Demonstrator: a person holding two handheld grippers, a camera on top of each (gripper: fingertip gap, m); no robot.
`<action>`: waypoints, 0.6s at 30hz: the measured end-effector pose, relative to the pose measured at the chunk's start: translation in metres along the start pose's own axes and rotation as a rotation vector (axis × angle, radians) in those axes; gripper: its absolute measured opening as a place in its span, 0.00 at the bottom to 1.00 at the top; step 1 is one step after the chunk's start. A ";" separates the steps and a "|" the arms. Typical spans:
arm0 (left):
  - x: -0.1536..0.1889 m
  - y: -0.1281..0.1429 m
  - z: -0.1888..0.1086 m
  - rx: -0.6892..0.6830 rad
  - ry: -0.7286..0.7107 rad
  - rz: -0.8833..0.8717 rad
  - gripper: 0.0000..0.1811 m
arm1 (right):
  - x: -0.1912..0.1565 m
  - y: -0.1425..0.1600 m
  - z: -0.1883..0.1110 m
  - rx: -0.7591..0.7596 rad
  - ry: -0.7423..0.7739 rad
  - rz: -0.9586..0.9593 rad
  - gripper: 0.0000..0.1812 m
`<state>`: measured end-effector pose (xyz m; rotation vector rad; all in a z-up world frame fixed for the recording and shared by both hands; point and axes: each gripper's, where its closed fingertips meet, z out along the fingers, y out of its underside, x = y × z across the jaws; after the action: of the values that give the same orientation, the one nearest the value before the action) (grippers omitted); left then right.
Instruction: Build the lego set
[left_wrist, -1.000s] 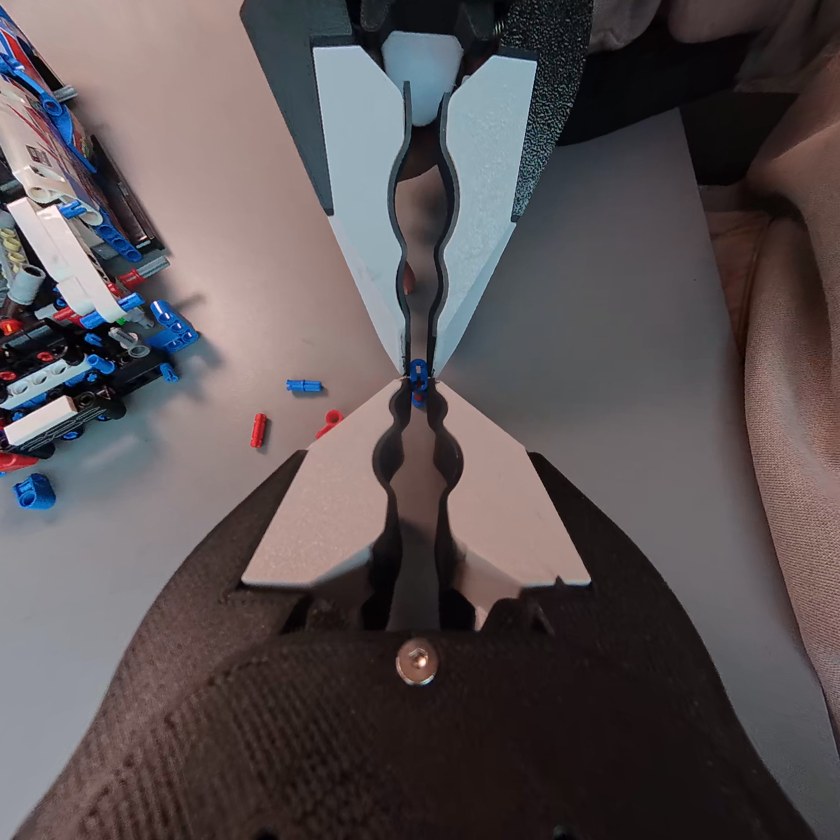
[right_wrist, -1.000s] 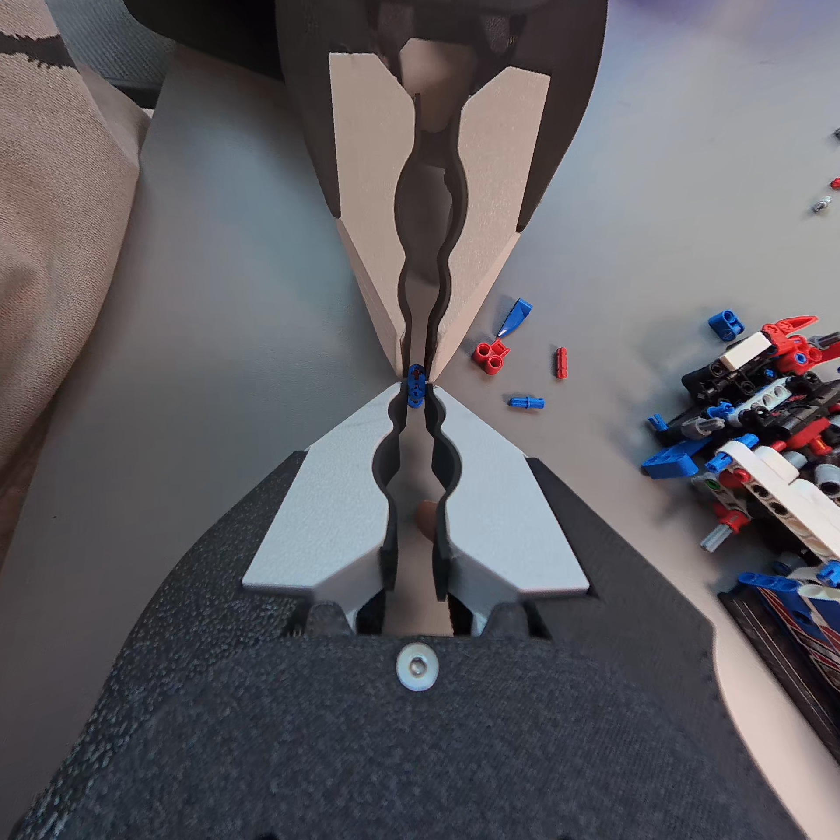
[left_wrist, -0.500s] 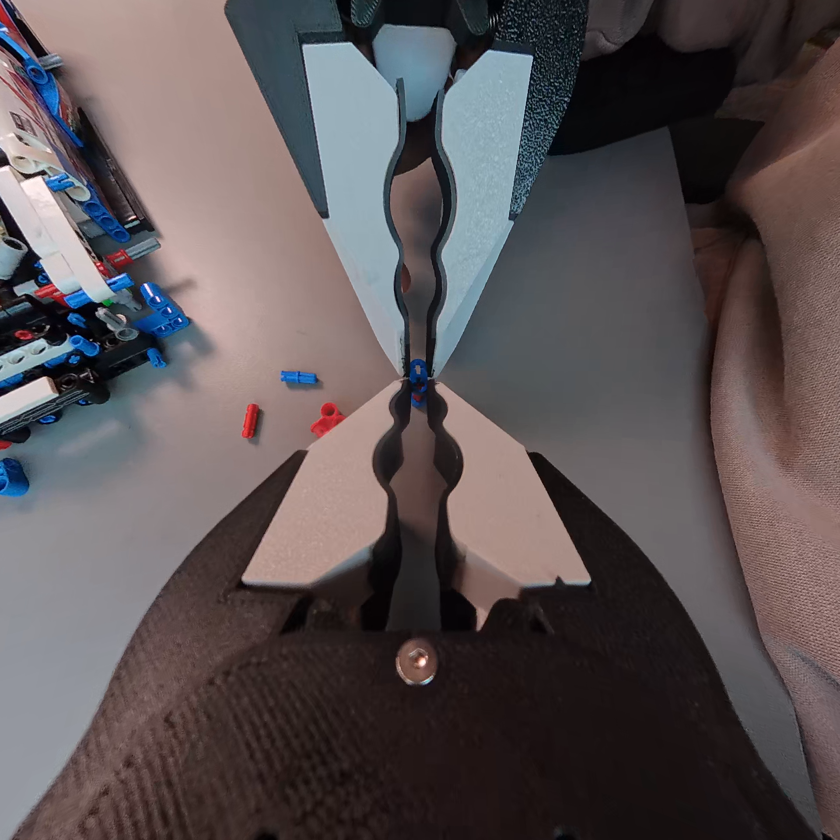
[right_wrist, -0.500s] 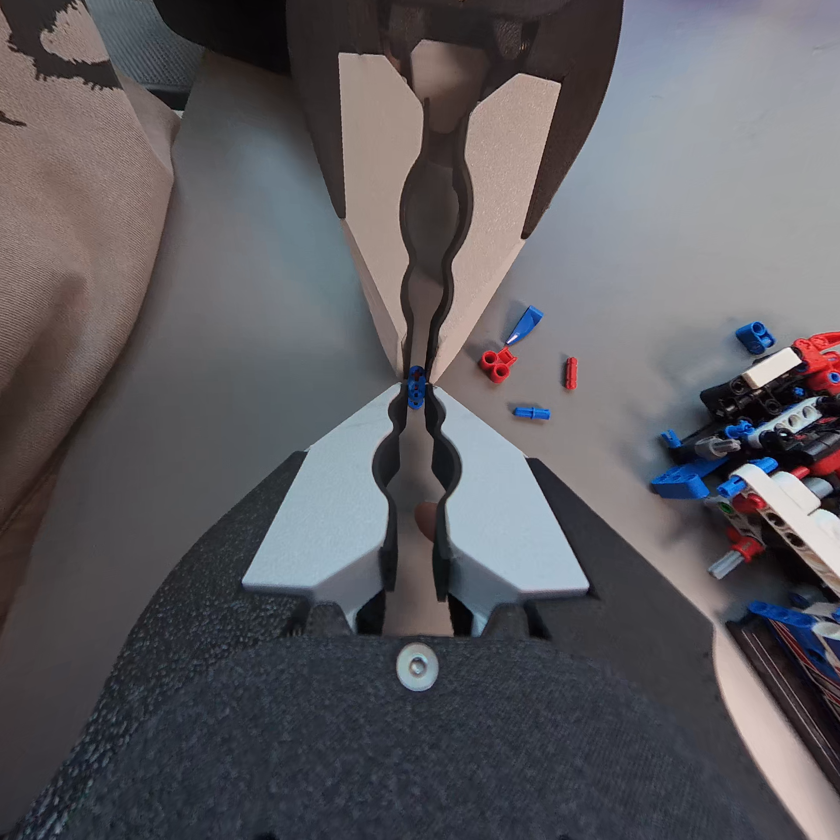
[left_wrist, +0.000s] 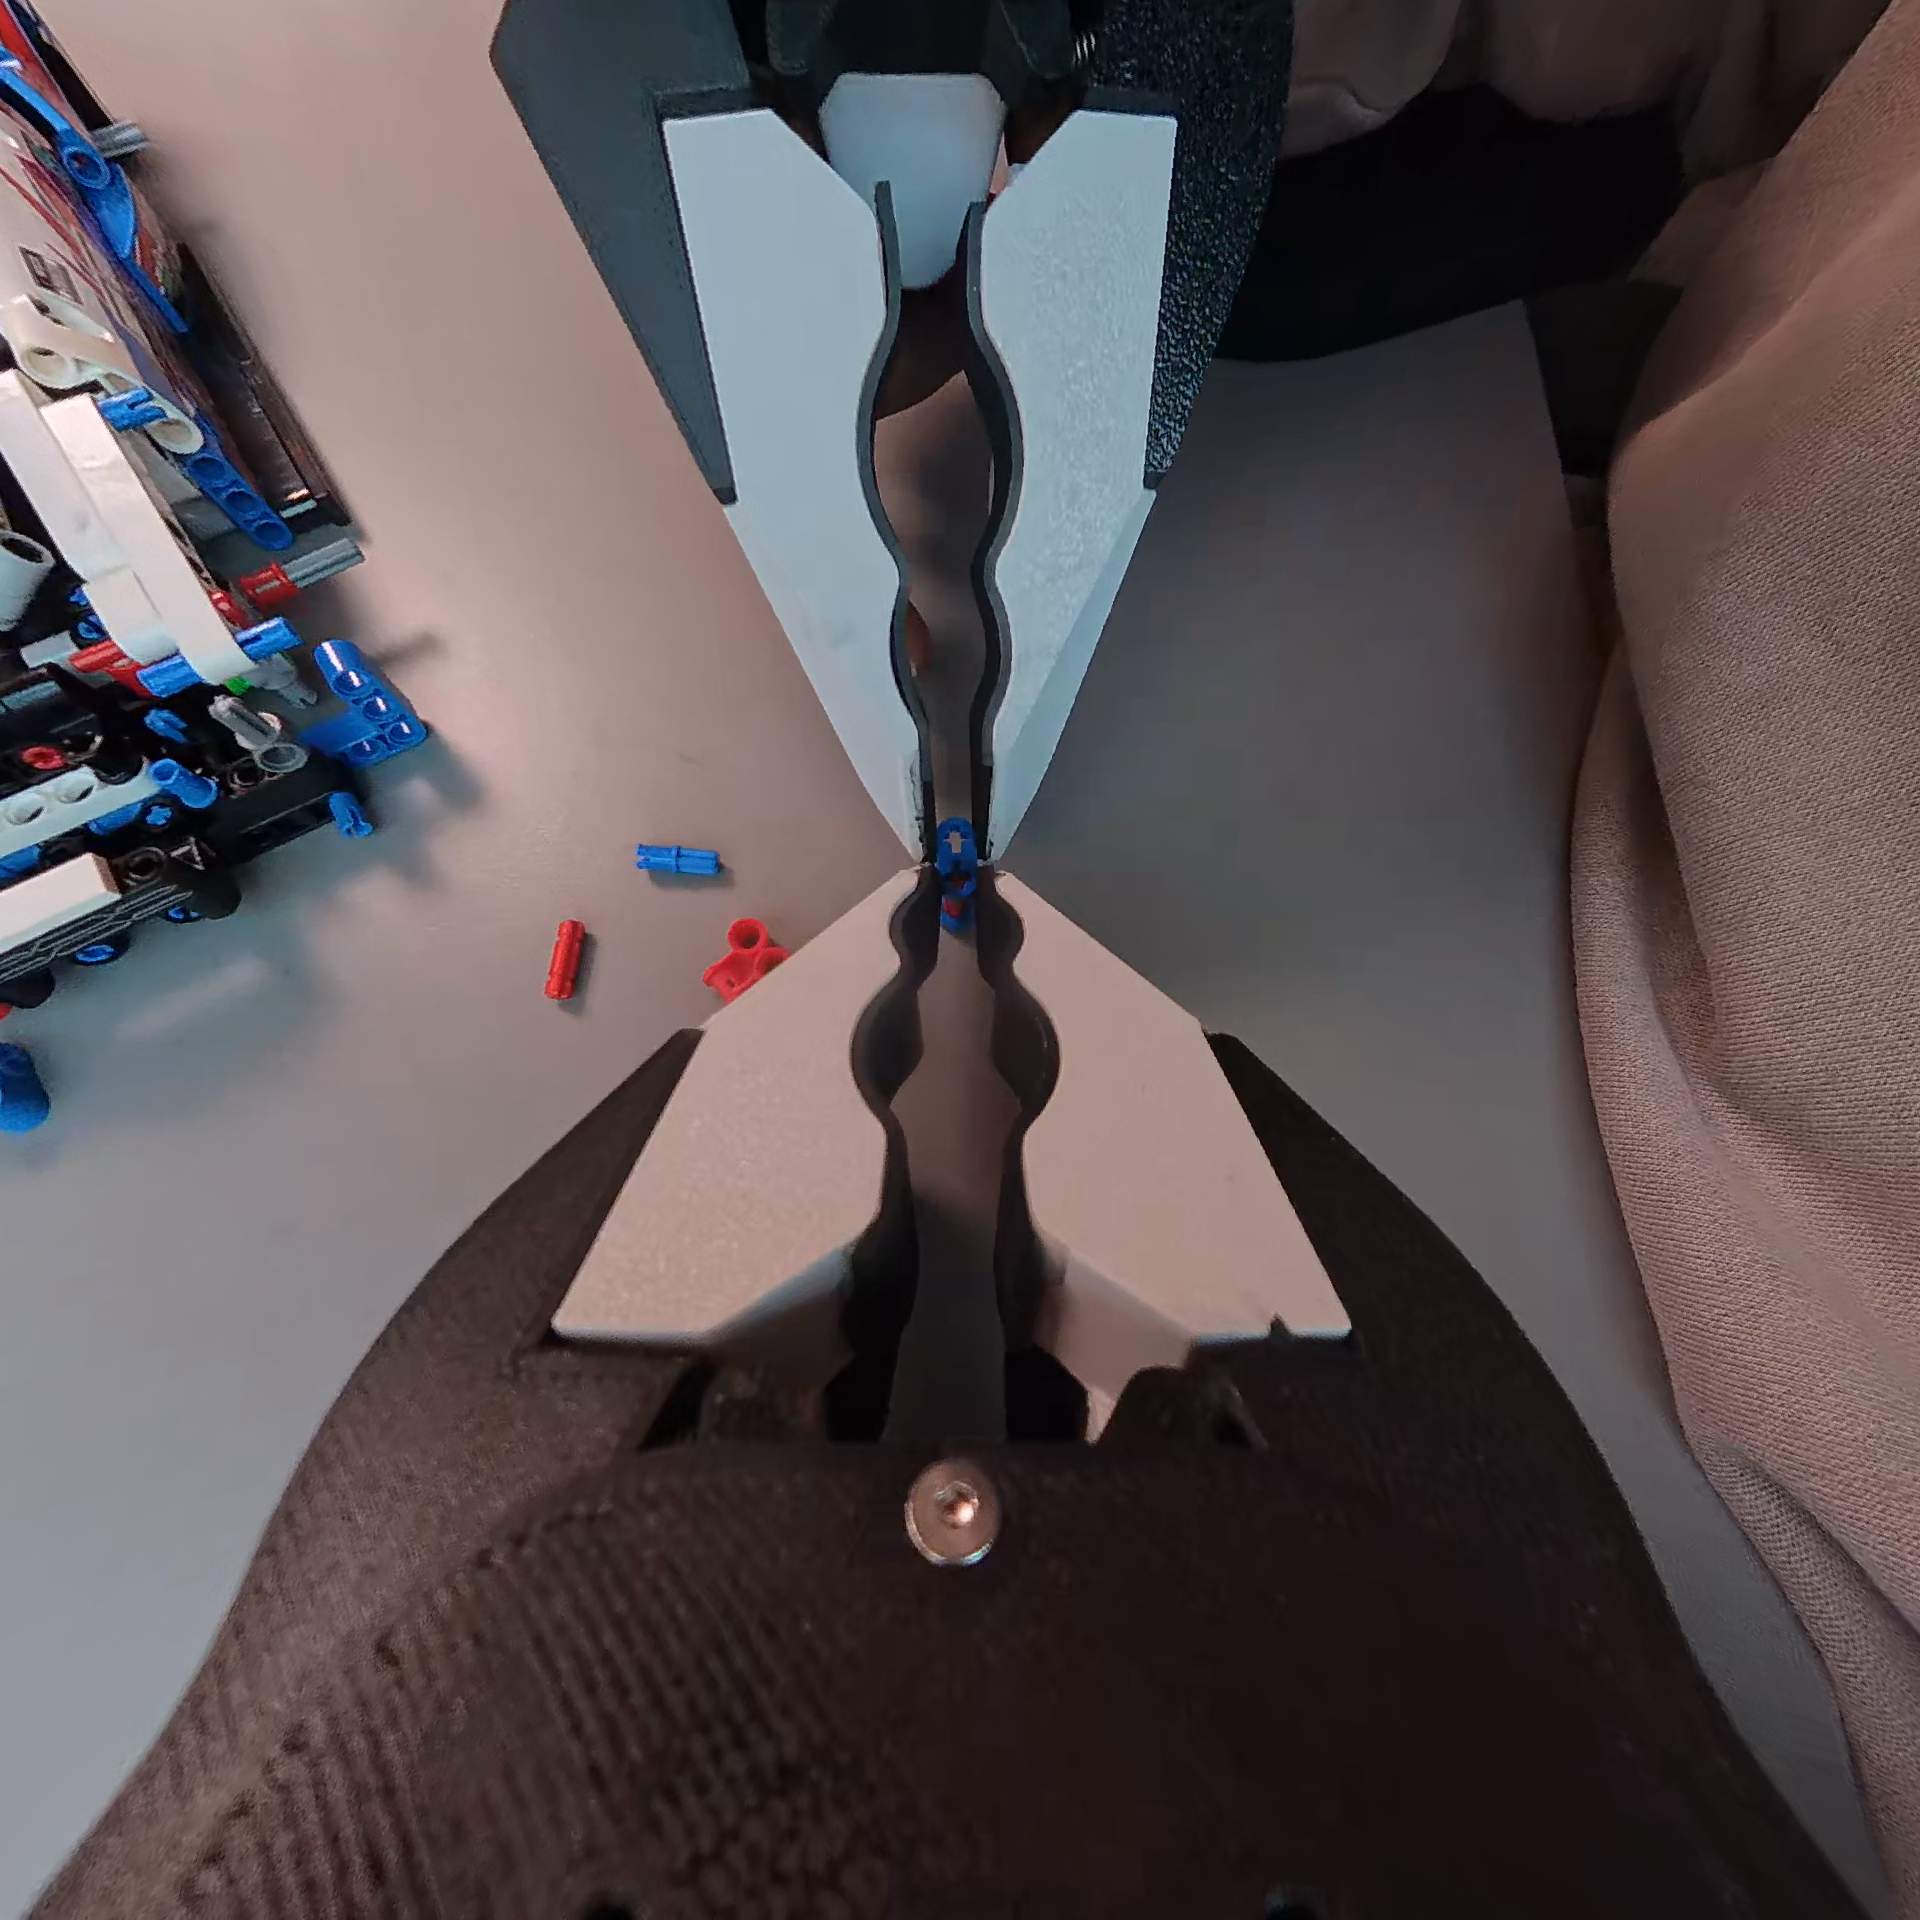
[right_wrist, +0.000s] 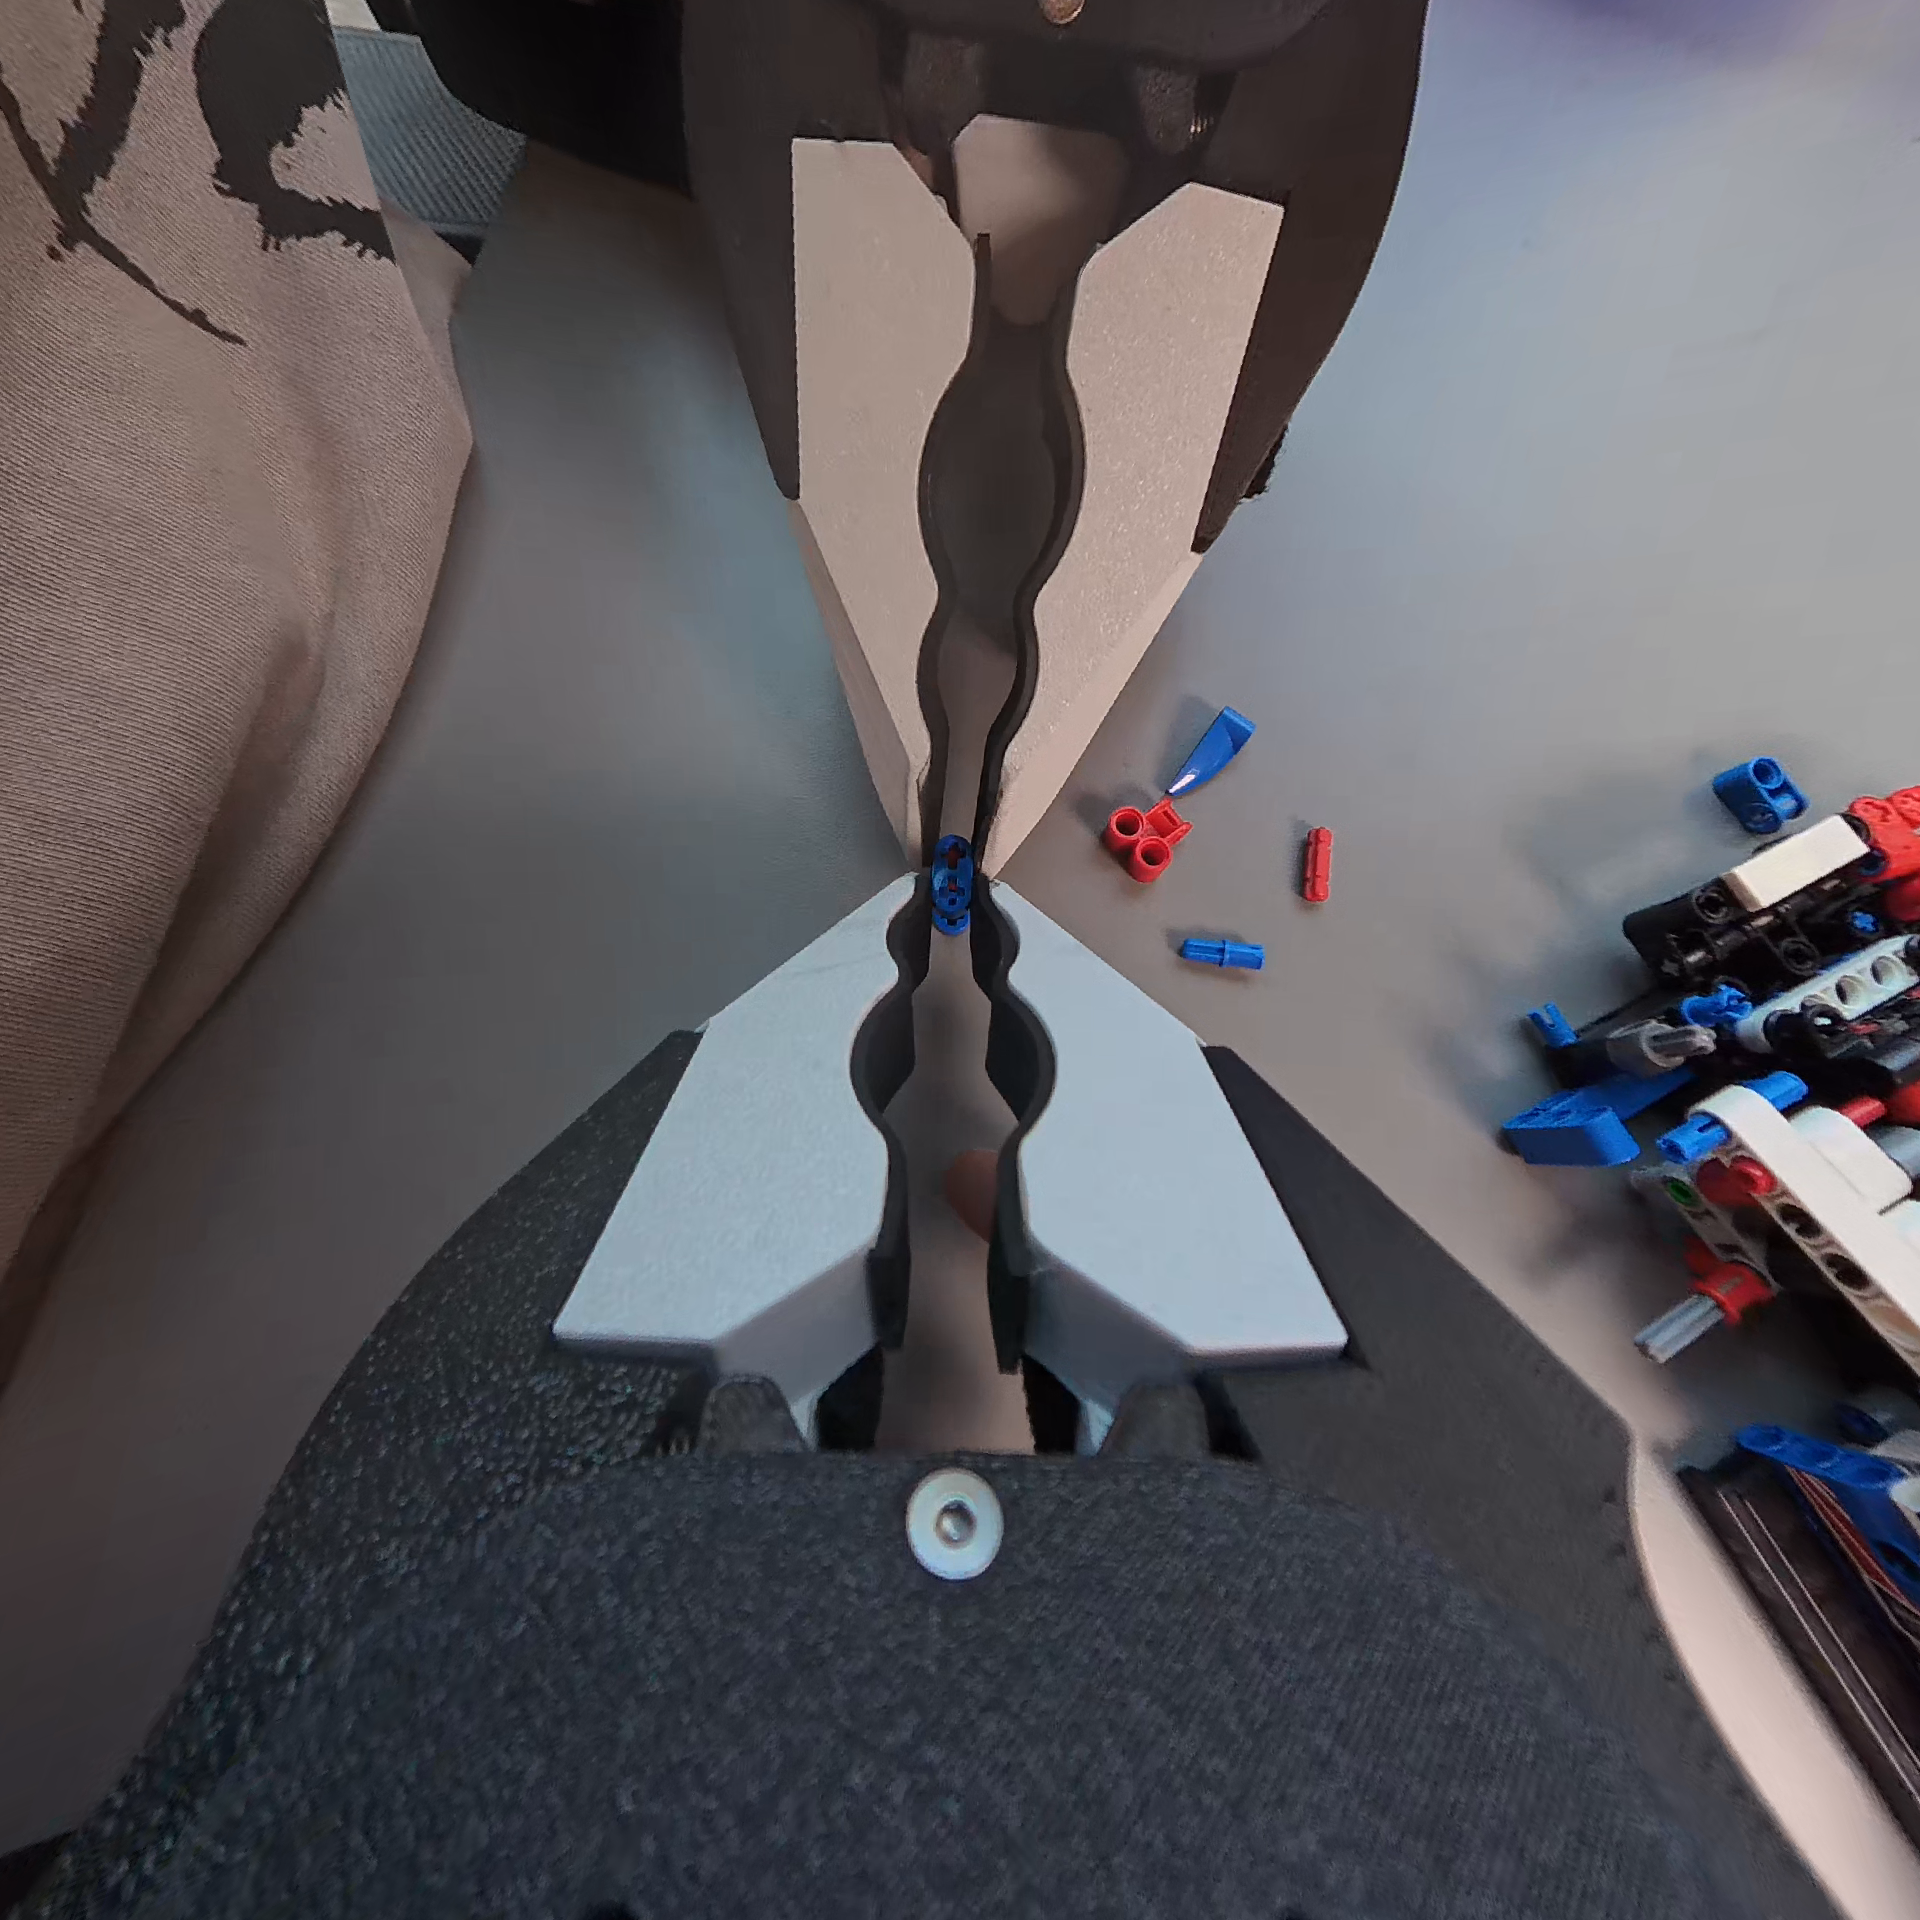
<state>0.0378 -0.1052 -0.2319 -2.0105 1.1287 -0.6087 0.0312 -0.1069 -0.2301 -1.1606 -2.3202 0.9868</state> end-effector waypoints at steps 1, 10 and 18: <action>0.000 0.001 0.001 -0.009 -0.001 0.004 0.03 | 0.000 0.001 0.001 -0.005 0.000 0.000 0.02; 0.001 0.006 0.004 -0.060 -0.014 0.060 0.03 | -0.001 0.006 0.006 -0.065 0.014 -0.035 0.02; 0.001 0.006 0.006 -0.084 -0.011 0.064 0.03 | -0.001 -0.001 -0.001 -0.028 0.014 -0.016 0.03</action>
<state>0.0394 -0.1064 -0.2400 -2.0372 1.2258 -0.5249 0.0321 -0.1081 -0.2294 -1.1542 -2.3356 0.9408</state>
